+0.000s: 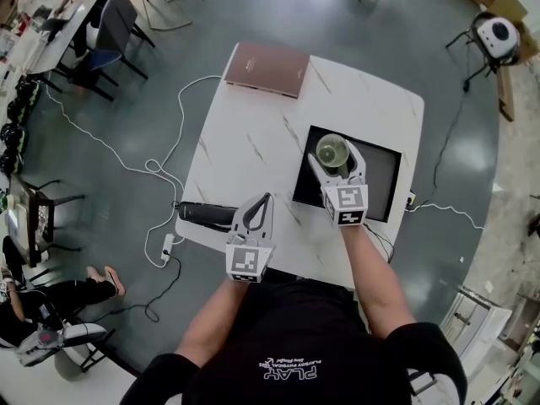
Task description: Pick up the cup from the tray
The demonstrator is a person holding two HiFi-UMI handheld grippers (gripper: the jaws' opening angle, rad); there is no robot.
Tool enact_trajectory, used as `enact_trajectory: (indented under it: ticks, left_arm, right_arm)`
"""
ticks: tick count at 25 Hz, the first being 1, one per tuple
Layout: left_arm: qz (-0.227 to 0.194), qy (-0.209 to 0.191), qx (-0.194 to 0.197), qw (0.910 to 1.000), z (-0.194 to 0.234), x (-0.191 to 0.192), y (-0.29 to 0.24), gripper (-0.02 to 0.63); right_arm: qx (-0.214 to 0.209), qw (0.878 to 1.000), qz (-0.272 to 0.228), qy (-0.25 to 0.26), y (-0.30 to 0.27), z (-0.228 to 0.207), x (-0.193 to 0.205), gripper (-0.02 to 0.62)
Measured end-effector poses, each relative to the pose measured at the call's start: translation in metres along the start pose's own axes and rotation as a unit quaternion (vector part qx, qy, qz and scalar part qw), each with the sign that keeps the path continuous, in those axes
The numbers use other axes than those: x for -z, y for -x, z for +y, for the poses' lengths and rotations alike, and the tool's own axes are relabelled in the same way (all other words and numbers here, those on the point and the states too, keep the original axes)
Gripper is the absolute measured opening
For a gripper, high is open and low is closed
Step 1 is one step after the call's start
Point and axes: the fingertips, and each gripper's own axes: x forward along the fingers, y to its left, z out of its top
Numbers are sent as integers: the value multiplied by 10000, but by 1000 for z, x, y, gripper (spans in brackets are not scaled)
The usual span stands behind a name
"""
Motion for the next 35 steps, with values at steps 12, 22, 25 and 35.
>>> enact_trajectory:
  ticks: [12, 22, 25, 35]
  left_arm:
    - [-226, -29, 125, 9997, -19, -21, -7, 8]
    - [-268, -151, 364, 9989, -50, -36, -12, 8]
    - [-299, -181, 421, 9985, -61, -40, -12, 8]
    - [-417, -263, 346, 9982, -92, -52, -1, 8]
  right_arm:
    - [-67, 9997, -190, -148, 89, 24, -28, 373]
    - [-82, 9999, -100, -10, 149, 31, -16, 373]
    - [-128, 9992, -113, 358, 164, 35, -21, 373]
    - [-92, 9993, -348, 32, 203, 25, -26, 373]
